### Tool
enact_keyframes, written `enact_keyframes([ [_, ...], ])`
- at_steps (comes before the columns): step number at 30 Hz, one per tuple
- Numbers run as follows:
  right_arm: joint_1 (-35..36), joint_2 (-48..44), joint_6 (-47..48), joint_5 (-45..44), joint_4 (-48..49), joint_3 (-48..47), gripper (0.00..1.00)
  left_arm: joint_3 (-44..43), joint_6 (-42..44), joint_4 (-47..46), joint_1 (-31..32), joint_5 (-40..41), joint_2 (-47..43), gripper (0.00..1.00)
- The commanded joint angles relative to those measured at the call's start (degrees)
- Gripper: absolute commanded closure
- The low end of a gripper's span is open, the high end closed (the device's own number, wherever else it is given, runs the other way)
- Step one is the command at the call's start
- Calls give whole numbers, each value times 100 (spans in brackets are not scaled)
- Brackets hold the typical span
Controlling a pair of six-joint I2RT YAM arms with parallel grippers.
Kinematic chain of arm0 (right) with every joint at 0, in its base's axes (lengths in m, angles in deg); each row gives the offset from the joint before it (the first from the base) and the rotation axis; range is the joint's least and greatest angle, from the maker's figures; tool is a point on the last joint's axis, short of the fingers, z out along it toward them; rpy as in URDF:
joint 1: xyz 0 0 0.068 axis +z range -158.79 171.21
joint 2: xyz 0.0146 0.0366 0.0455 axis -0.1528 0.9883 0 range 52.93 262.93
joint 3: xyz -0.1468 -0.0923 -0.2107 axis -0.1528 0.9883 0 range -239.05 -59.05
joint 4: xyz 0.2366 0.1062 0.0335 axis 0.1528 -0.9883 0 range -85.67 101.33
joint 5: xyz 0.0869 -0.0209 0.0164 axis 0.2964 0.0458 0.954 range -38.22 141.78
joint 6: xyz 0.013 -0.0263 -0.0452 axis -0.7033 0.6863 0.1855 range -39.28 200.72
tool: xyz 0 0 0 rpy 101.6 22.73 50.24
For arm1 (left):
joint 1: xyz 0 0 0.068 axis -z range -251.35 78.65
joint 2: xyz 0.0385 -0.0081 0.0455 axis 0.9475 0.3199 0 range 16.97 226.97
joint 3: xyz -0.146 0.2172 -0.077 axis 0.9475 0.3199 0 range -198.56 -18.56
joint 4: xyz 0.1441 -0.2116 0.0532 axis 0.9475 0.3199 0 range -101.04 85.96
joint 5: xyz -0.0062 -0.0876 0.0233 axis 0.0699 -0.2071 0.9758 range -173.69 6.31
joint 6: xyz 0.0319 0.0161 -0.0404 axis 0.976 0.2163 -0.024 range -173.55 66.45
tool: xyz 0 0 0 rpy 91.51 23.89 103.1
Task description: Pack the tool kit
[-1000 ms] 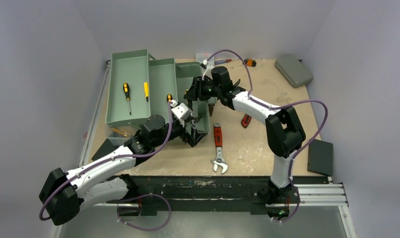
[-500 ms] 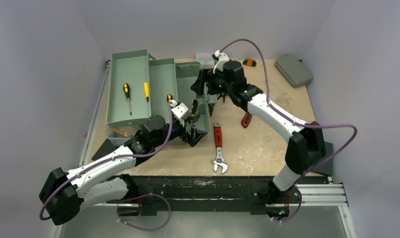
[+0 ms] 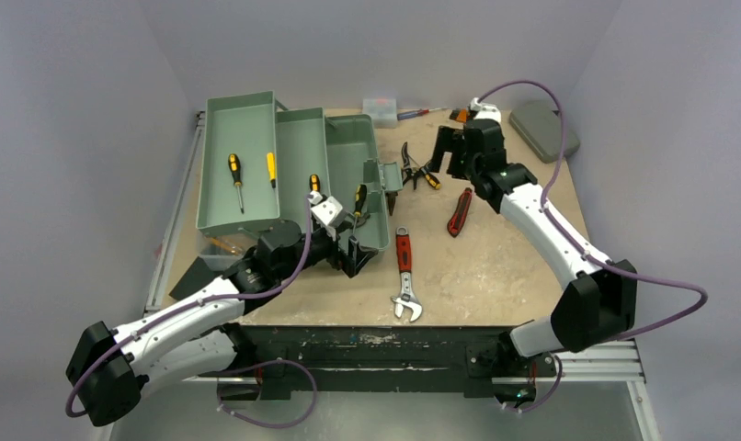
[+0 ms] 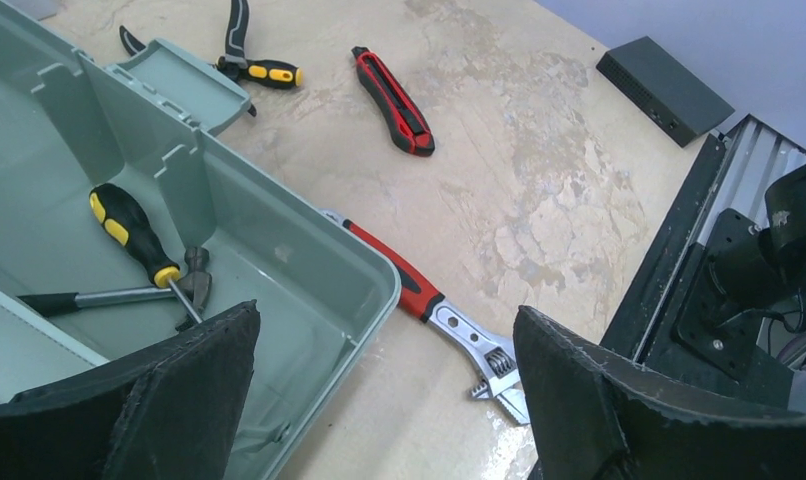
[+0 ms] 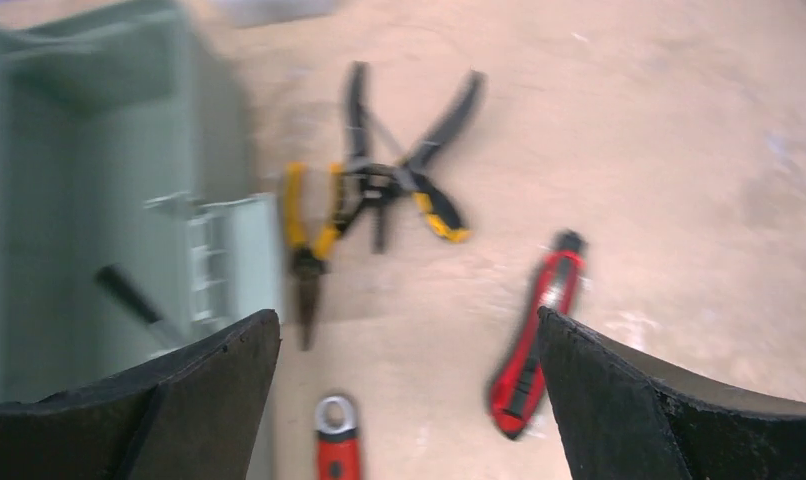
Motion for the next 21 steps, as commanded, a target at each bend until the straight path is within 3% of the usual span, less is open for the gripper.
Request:
enact_keyframes([
  [1,-502,349,-341,-736,-798,65,1,157,-36,-138,47,-40,-137,7],
  [7,-518,1292,-737,-1167,-1537,-209,3,374,-73,-421,54,-121,-92,7],
  [13,-518,2175,-1139,-1566,-2075,-491,13,482,-142,-501,68,-218,-220,7],
  [21,-551,2496,-1192,-1001,-1677,-268,18,513,-158,-486,65,-224,-284,7],
])
